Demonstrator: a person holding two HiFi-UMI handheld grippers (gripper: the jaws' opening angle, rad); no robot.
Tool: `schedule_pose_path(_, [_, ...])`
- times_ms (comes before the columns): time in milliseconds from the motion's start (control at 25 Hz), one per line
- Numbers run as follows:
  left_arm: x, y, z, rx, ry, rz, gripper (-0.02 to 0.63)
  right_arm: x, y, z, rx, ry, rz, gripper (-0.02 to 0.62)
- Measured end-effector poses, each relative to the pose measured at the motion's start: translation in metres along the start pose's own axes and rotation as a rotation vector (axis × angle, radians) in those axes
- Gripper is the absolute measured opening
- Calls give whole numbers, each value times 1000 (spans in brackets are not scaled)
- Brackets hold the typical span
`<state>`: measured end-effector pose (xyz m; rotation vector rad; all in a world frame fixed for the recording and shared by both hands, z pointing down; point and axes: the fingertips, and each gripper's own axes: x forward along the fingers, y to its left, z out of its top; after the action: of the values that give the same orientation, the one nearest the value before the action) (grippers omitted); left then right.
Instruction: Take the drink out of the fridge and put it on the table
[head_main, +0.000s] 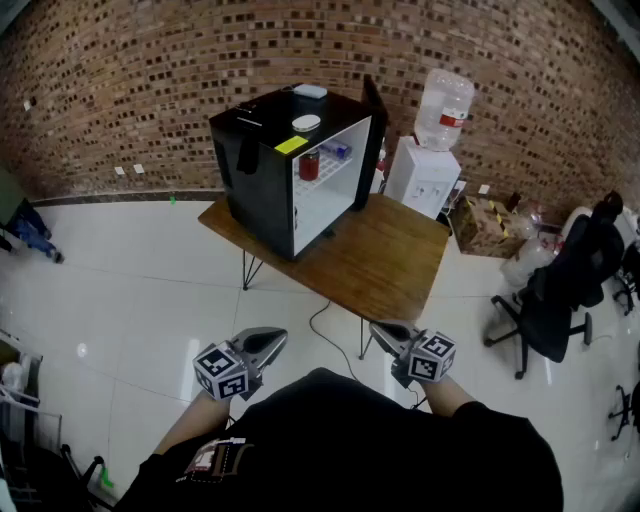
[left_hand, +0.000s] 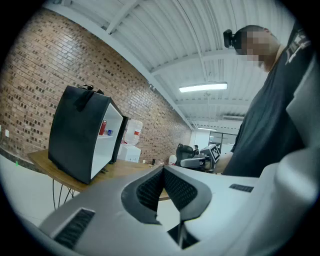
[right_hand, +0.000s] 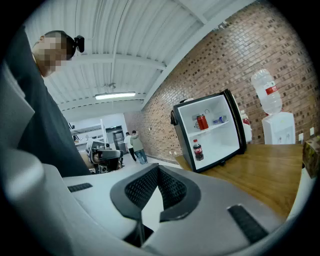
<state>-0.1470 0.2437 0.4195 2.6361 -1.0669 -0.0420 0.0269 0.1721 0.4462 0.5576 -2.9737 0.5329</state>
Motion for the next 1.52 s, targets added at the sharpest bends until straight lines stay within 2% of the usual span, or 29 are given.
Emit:
schedule_pose_path(160, [0,6,7,15,-2,13,-8,1,-5,9,-8,0,7,-2])
schedule_pose_path(360, [11,17,23,51,-15,48,-8,-6,-34,30,-41,-8,4,-2])
schedule_pose_path(720, [51,24,37,25,-54,128,-8,-9,-105,66,-85,2,38,-2])
schedule_pose_path(880, [56,40,43,18,-63,124,-8,15,-133,84,-108,7,23,-2])
schedule_pose_path(1040, [35,64,48,39,-38,88,-8,51,-134,99,-136,4,-18,-2])
schedule_pose_path(1280, [-6,116,67,47,-18,35,-8,98,-103,92,-111,-19,-87,-2])
schedule_pose_path(1520, [-4,137,81,37,-40,3,-8,116,-97,98,-121,-4,-109,-2])
